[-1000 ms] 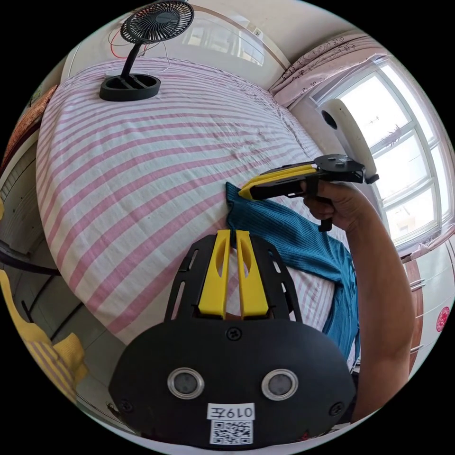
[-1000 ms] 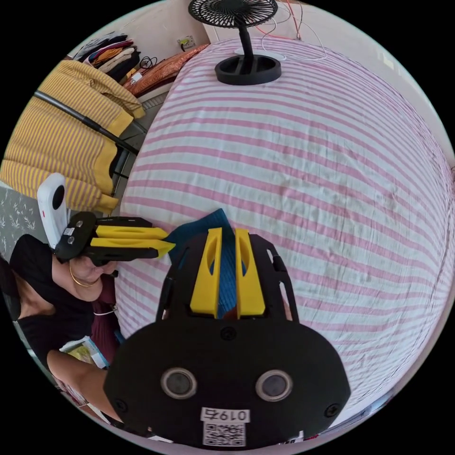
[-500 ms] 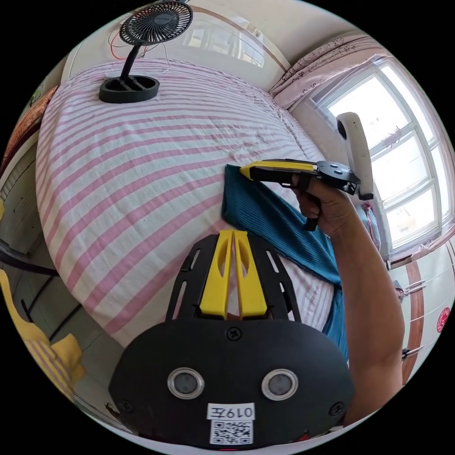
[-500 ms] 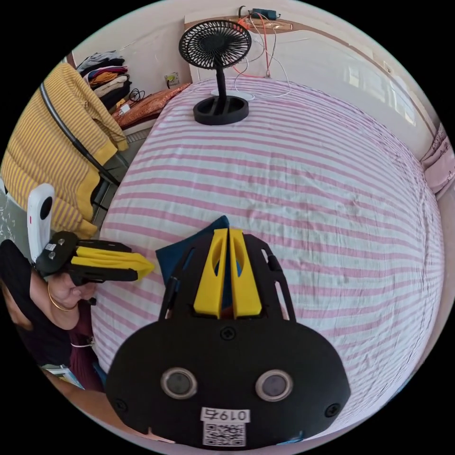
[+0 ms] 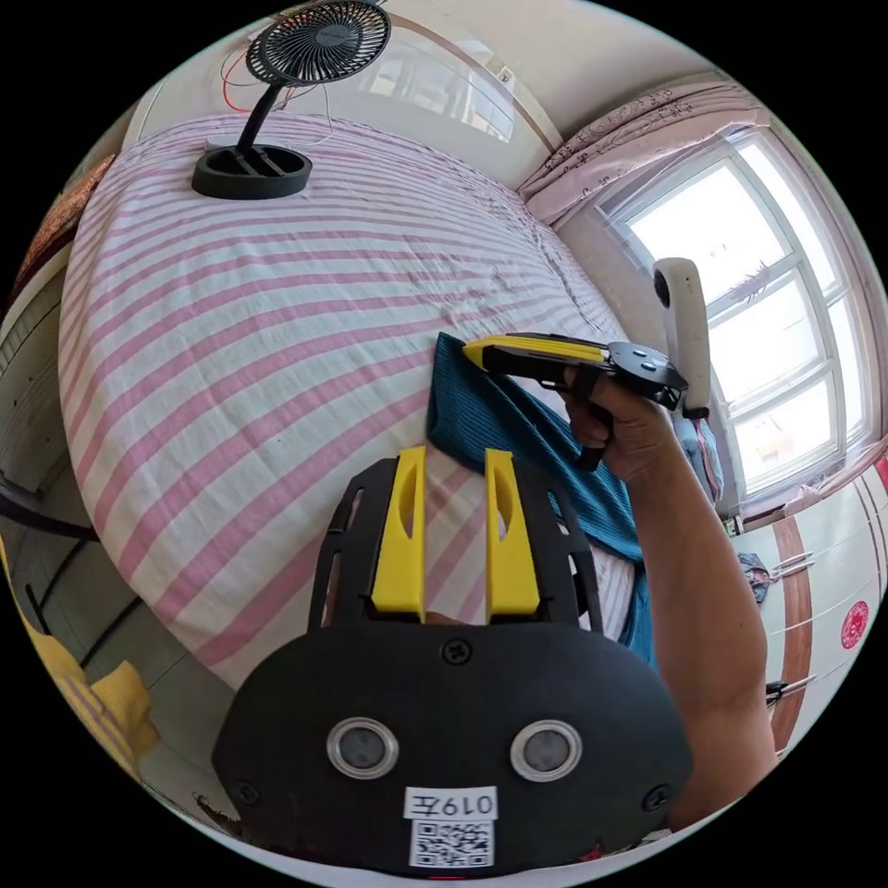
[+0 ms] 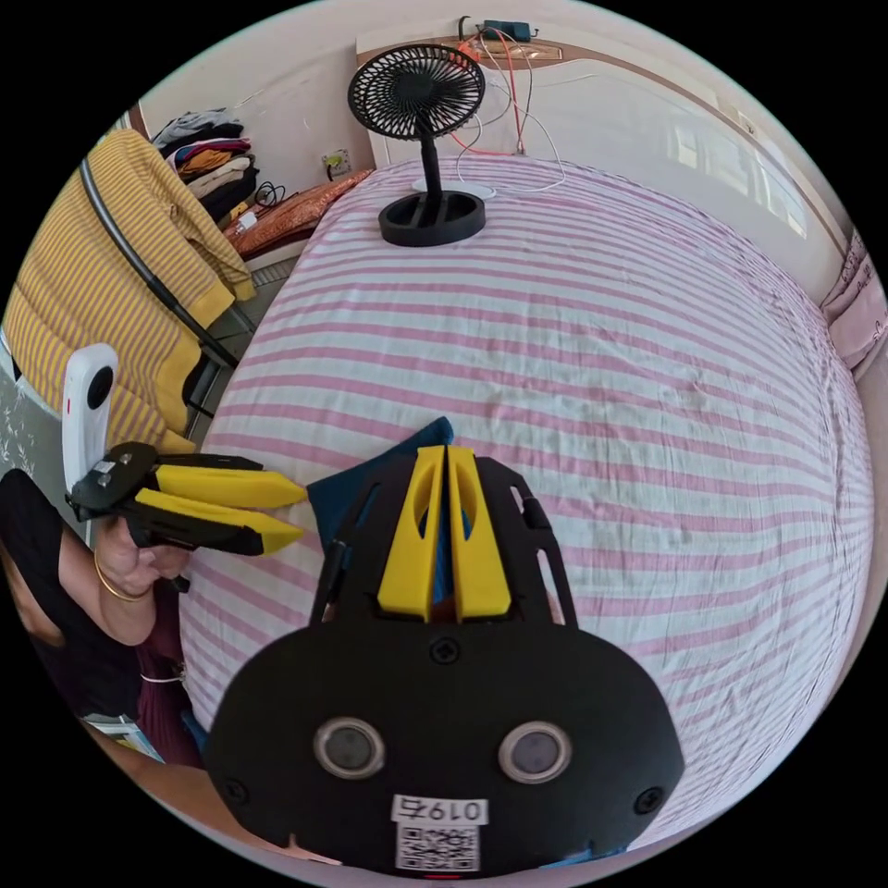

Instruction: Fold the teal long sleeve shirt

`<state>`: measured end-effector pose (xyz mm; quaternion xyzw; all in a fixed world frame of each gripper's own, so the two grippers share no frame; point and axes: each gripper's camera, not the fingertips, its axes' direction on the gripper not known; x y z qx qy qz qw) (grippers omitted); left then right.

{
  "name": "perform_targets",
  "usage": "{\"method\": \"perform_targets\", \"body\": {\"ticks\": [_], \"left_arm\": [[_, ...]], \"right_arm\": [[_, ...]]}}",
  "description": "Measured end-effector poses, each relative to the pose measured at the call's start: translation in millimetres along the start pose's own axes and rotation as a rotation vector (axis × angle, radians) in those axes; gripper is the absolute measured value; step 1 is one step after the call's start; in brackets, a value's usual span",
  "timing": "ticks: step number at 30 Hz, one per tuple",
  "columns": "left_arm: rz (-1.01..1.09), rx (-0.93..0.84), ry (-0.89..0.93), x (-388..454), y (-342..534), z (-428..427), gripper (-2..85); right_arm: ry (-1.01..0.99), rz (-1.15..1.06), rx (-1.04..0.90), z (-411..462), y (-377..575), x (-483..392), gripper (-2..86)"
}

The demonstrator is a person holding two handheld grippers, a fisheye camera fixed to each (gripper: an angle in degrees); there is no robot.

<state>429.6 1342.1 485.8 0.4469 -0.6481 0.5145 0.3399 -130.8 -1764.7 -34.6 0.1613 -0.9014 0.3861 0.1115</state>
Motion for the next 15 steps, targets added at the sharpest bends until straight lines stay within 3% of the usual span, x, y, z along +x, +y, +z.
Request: {"method": "perform_targets", "body": {"ticks": [10,15], "left_arm": [[-0.093,0.05,-0.031,-2,-5,9,2.6],[-0.015,0.078,-0.033,13,-1,-13,1.6]], "right_arm": [[-0.023,0.018,0.02,-10,0,-11,-0.9],[-0.022,0.016,0.047,-17,-2,-17,-0.9]]}}
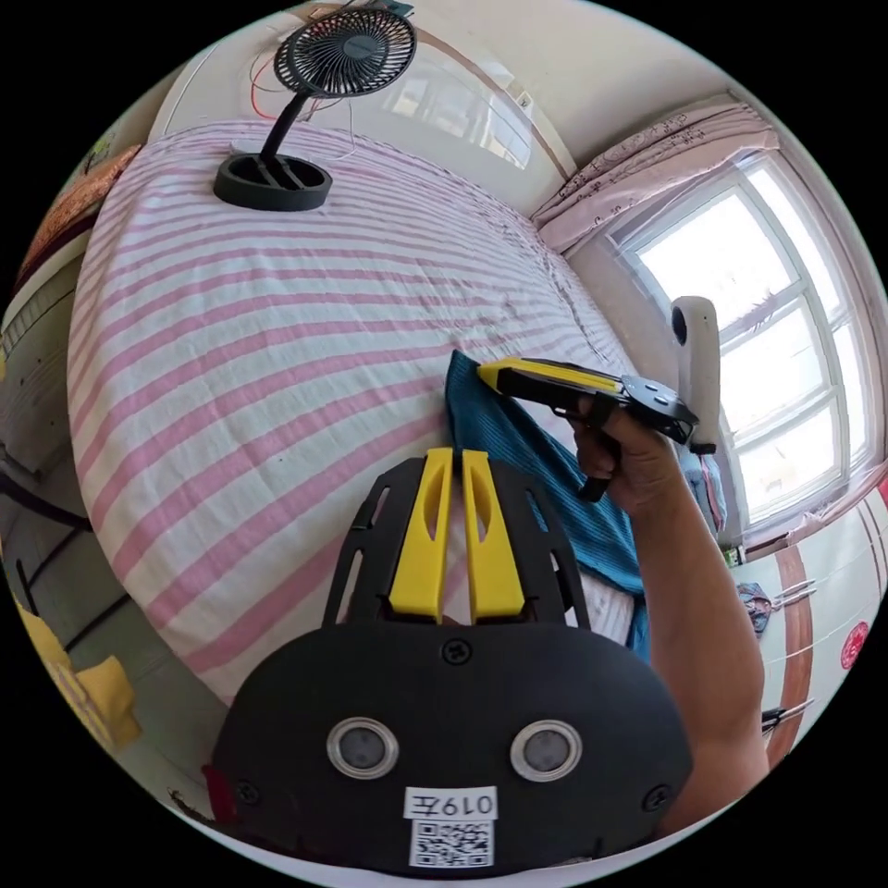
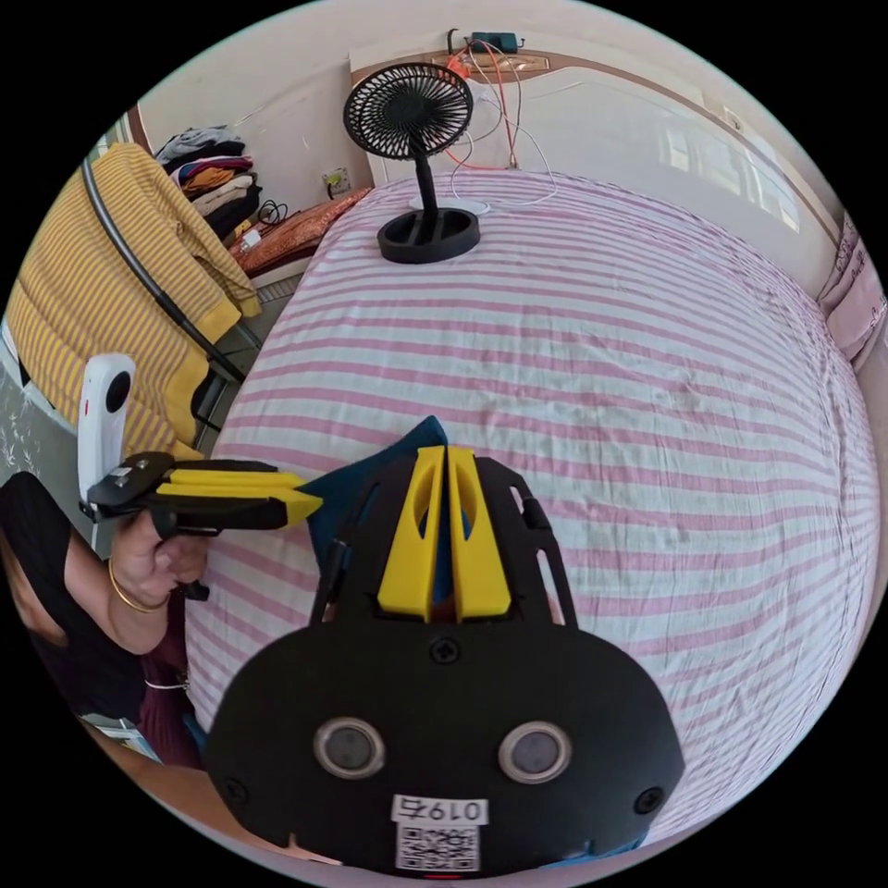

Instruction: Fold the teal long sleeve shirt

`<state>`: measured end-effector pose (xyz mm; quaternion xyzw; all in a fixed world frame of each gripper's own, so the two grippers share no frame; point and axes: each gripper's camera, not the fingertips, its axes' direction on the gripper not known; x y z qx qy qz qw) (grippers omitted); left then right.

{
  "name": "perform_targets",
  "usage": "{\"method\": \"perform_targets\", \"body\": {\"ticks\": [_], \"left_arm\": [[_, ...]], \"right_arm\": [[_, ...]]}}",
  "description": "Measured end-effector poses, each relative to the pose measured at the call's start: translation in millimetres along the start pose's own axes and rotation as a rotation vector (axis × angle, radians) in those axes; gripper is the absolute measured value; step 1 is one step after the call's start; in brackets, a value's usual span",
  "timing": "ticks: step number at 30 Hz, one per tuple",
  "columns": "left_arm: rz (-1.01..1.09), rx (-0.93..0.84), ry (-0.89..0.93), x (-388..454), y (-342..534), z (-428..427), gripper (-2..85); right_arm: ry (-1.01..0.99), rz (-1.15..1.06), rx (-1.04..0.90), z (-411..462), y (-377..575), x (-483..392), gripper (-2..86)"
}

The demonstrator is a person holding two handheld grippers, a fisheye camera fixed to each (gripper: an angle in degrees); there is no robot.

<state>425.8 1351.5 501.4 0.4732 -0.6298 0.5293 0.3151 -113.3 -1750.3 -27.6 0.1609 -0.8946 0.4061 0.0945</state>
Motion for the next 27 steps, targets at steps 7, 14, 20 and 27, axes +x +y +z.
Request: {"method": "perform_targets", "body": {"ticks": [7,14,20,27], "left_arm": [[0.054,-0.053,-0.071,16,4,-4,1.5],[0.1,-0.107,-0.129,30,3,-3,1.7],[0.113,-0.135,-0.151,39,4,-4,1.7],[0.141,-0.144,-0.196,52,5,-18,1.0]], "right_arm": [[-0.003,-0.061,-0.078,19,-8,-23,-0.9],[0.047,-0.081,-0.119,20,-14,-47,0.1],[0.151,-0.119,-0.17,26,-19,-77,0.8],[0.17,-0.102,-0.155,25,-12,-89,1.0]]}}
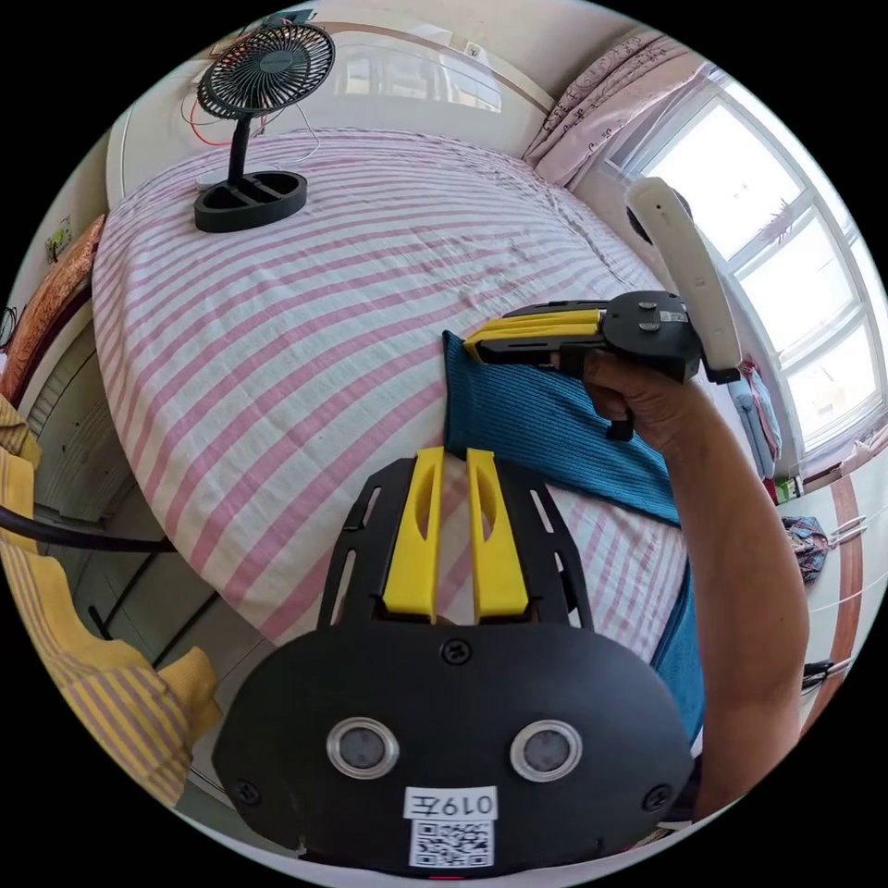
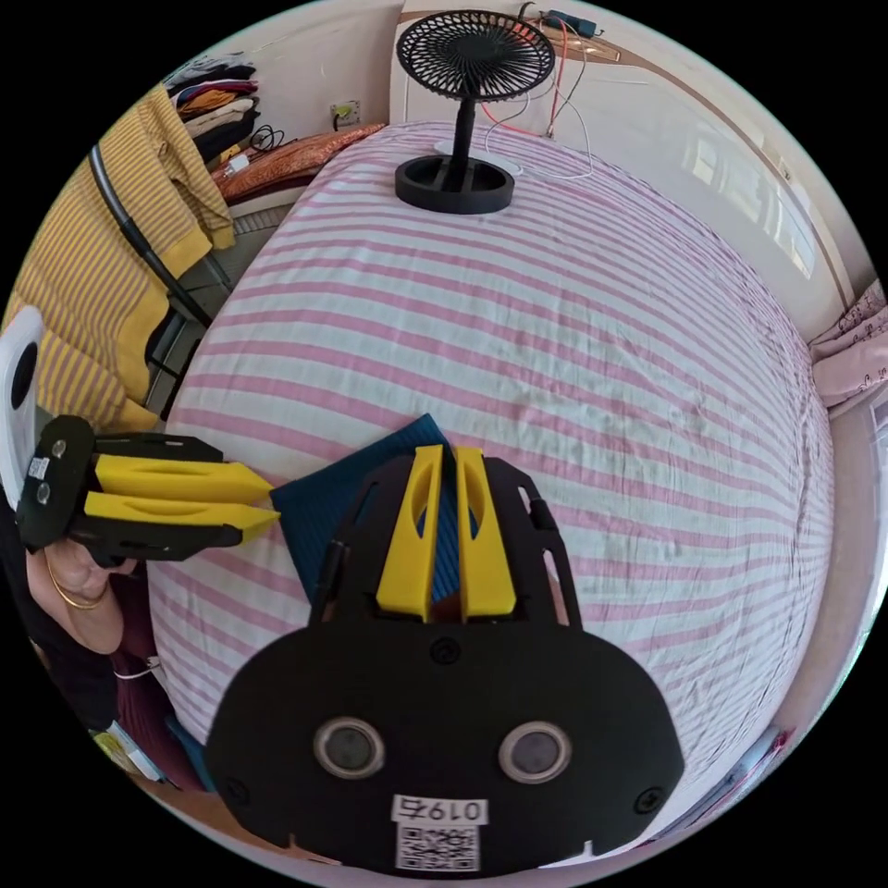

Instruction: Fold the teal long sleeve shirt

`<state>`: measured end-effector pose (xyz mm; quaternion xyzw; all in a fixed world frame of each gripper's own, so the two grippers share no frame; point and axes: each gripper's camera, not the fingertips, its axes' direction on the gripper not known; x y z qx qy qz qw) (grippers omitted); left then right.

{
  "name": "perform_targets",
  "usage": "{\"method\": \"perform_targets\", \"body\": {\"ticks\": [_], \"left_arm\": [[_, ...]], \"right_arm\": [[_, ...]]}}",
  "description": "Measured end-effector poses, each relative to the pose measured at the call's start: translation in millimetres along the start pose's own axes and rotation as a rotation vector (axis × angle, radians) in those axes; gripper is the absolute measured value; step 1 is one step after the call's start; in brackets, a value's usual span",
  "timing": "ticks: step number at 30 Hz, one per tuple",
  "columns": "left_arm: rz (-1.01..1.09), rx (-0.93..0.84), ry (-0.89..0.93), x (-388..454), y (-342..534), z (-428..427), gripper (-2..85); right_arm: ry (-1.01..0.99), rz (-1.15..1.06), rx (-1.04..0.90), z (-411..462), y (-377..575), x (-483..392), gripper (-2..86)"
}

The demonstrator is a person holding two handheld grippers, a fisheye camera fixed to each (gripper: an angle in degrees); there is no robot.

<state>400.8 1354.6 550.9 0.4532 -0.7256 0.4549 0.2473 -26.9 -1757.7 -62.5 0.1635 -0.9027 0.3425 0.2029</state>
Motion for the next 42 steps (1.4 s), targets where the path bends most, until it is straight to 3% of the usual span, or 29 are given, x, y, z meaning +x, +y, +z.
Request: {"method": "perform_targets", "body": {"ticks": [4,6,8,14,34,39,42], "left_arm": [[-0.04,0.077,-0.057,1,3,-21,1.0],[-0.055,0.216,0.01,7,10,-41,0.9],[-0.022,0.243,0.069,18,11,-43,0.8],[0.026,0.043,-0.102,50,-6,6,0.9],[0.058,0.022,-0.115,74,-11,-7,0.8],[0.069,0.018,-0.115,78,-13,-9,0.9],[0.061,0.02,-0.106,78,-14,-10,0.8]], "right_arm": [[0.034,-0.021,-0.003,0,4,-11,0.9],[0.034,-0.013,-0.003,0,6,-13,0.8],[0.039,-0.003,-0.004,0,9,-16,0.8],[0.043,0.056,0.009,0,21,-19,0.8],[0.042,0.211,0.0,-6,69,-5,4.5],[0.132,0.301,0.156,-55,111,9,6.7],[-0.023,0.422,0.29,-90,157,41,9.1]]}}
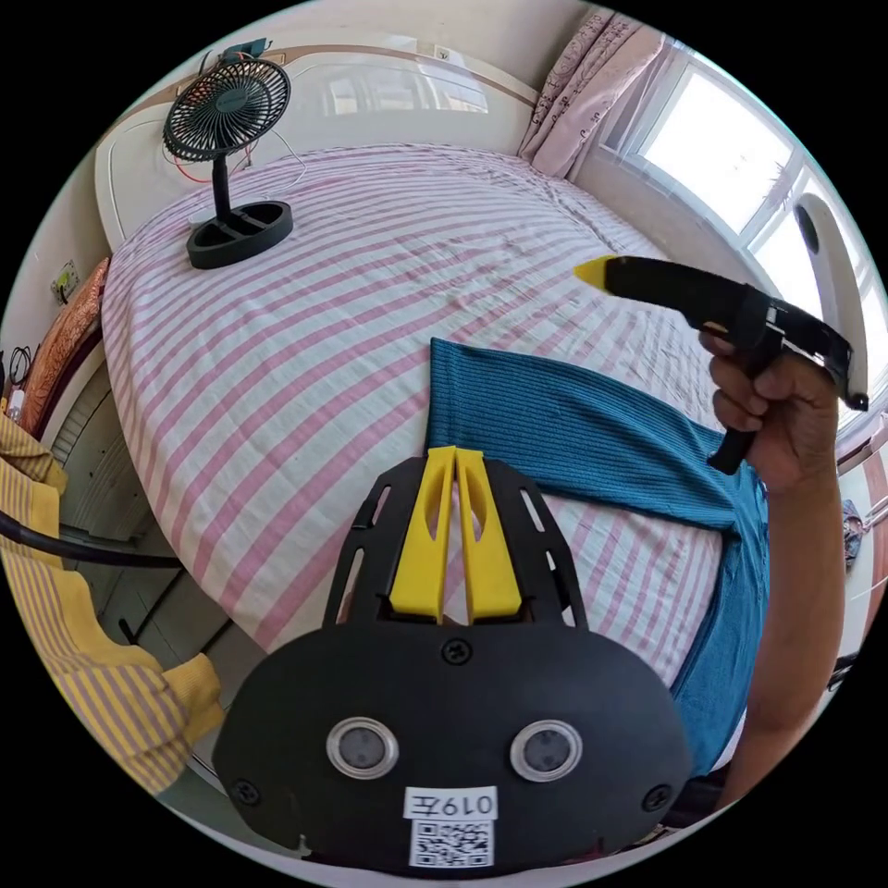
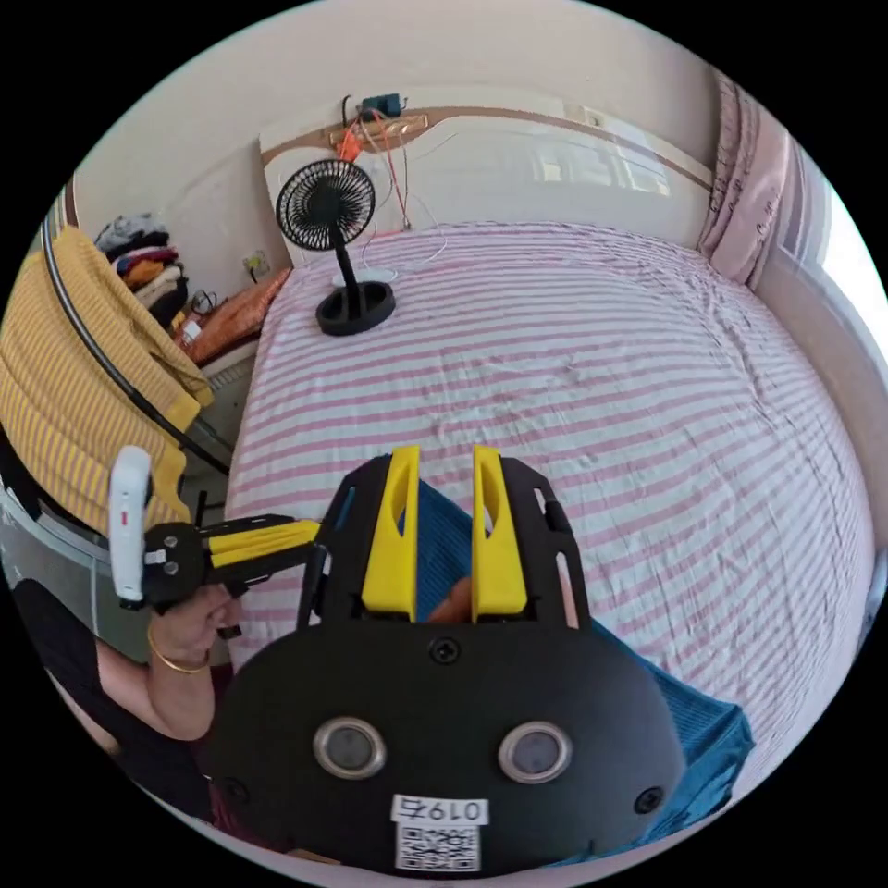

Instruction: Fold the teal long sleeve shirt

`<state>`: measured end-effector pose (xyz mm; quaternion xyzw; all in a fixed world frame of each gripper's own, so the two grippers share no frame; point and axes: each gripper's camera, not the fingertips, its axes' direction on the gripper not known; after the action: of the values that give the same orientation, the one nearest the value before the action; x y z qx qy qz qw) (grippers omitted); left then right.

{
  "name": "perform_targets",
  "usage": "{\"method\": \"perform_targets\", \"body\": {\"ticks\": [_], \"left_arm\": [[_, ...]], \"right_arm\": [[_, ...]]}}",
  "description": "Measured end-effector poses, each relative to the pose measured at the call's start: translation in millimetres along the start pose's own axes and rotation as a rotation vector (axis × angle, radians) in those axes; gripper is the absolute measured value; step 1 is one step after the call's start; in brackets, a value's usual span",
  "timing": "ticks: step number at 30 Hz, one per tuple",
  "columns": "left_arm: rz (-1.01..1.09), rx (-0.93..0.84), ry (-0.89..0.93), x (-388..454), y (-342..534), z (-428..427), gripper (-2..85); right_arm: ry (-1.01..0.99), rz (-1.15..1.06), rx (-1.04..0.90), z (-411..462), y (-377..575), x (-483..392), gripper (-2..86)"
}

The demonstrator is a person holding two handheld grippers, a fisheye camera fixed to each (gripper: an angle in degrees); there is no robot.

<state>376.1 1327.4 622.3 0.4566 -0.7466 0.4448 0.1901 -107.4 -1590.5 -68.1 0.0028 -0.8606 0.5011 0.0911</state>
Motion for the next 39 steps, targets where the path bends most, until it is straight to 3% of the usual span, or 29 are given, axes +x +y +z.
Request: {"method": "perform_targets", "body": {"ticks": [4,8,16,30,39], "left_arm": [[0.003,-0.001,-0.005,3,-1,-2,0.9],[0.0,-0.002,-0.007,6,-3,-4,1.0],[0.006,-0.004,-0.027,13,-5,-6,1.0],[0.018,-0.007,-0.058,27,-9,-10,1.0],[0.018,-0.012,-0.056,30,-12,-9,0.9]], "right_arm": [[-0.165,0.217,0.171,-56,46,88,9.0],[-0.116,0.267,0.073,-70,86,147,7.3],[0.173,0.061,-0.281,-38,122,166,6.3],[0.206,-0.103,-0.419,-3,121,181,9.2],[0.155,-0.071,-0.383,2,120,200,-0.5]]}}
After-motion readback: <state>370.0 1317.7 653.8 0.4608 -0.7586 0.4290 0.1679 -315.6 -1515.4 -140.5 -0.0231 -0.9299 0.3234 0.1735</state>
